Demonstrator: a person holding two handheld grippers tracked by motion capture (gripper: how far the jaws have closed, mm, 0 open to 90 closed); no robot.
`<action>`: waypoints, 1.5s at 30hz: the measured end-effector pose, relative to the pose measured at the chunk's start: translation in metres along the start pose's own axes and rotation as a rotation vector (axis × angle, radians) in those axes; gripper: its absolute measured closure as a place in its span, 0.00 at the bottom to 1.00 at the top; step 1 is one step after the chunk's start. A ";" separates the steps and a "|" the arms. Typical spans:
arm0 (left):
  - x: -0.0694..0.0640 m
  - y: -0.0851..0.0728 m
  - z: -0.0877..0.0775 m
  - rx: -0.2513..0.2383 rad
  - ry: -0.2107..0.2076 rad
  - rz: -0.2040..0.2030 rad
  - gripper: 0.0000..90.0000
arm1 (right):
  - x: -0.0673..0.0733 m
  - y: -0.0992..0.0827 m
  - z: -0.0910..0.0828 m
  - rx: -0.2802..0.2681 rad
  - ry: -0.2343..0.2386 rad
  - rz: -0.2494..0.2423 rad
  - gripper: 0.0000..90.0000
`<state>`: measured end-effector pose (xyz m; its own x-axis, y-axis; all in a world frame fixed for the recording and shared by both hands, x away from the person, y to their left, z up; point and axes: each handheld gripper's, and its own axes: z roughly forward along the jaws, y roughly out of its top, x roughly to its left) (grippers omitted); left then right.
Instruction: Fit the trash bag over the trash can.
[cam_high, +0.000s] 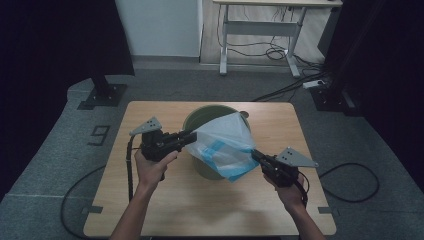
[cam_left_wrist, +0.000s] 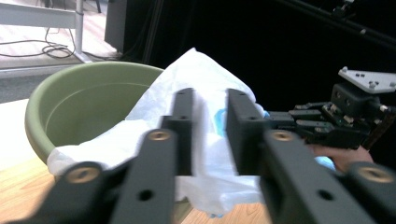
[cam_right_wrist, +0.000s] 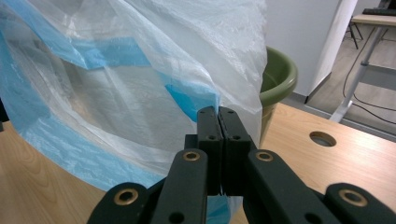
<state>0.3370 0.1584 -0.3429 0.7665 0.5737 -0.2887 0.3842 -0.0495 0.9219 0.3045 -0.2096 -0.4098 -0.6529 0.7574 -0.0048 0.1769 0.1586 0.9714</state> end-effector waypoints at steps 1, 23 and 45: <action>-0.002 0.001 0.000 0.001 0.009 0.008 0.68 | -0.001 0.001 -0.001 0.003 -0.005 -0.001 0.97; -0.032 0.009 0.050 0.137 0.120 0.157 0.35 | -0.002 0.015 0.002 0.012 0.007 -0.032 0.97; -0.014 0.022 0.057 0.143 0.180 0.147 0.33 | -0.004 0.013 0.008 0.031 0.025 -0.024 0.98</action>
<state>0.3638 0.1029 -0.3337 0.7206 0.6872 -0.0918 0.3538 -0.2506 0.9011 0.3152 -0.2056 -0.3985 -0.6756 0.7369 -0.0220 0.1832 0.1967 0.9632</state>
